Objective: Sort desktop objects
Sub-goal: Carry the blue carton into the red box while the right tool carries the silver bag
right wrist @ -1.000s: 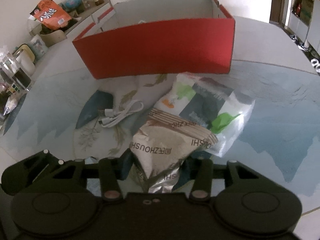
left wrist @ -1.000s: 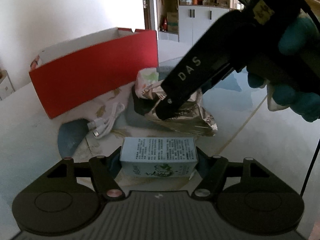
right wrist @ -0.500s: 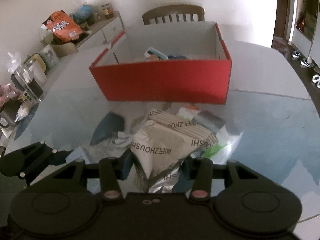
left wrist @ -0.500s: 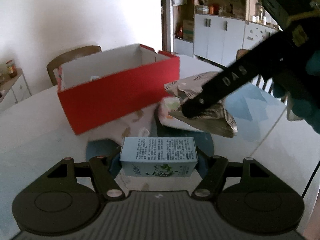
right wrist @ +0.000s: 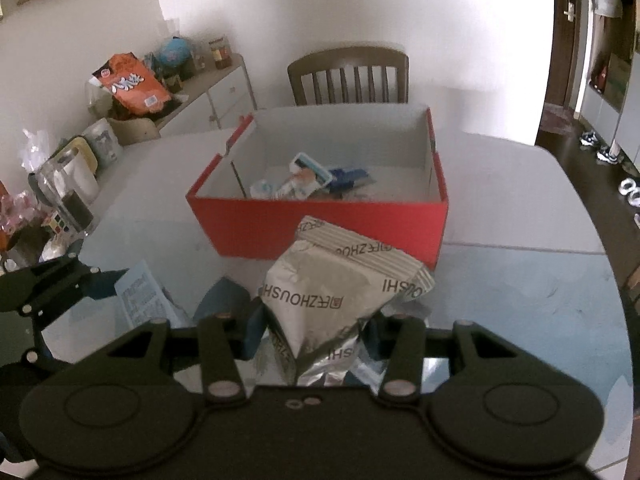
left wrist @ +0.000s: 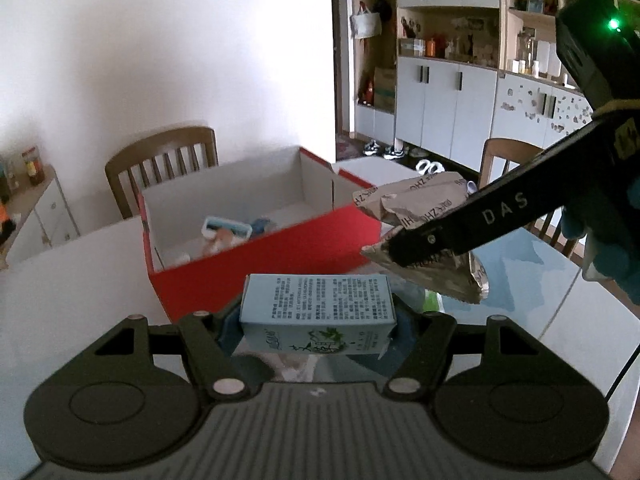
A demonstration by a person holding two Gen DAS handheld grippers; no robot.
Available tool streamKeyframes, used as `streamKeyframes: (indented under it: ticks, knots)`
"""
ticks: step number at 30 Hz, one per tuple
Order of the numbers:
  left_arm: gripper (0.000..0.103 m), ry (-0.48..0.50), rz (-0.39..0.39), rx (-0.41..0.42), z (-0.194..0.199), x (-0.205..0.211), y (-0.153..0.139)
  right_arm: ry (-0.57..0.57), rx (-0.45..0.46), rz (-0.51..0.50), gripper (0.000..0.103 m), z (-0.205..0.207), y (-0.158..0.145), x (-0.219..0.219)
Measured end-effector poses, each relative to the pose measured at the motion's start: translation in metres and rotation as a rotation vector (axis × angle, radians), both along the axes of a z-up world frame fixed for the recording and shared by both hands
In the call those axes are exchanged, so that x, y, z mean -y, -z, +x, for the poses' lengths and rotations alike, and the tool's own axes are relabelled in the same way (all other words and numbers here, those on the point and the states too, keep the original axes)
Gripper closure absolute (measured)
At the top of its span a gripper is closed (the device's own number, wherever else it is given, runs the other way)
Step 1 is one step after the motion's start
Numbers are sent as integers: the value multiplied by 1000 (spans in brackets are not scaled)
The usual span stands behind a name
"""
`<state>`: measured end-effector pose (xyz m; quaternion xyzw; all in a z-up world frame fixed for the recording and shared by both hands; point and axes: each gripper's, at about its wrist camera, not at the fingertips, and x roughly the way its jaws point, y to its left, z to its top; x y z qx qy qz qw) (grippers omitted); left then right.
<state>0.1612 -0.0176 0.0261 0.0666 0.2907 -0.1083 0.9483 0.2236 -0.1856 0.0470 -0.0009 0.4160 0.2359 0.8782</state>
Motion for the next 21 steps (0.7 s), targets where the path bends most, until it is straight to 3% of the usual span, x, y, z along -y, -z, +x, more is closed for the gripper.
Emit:
streamKeyframes:
  ticks: [21]
  knots:
    - [32, -1, 26, 75, 82, -33, -43, 9, 80, -6, 56, 57, -28, -15]
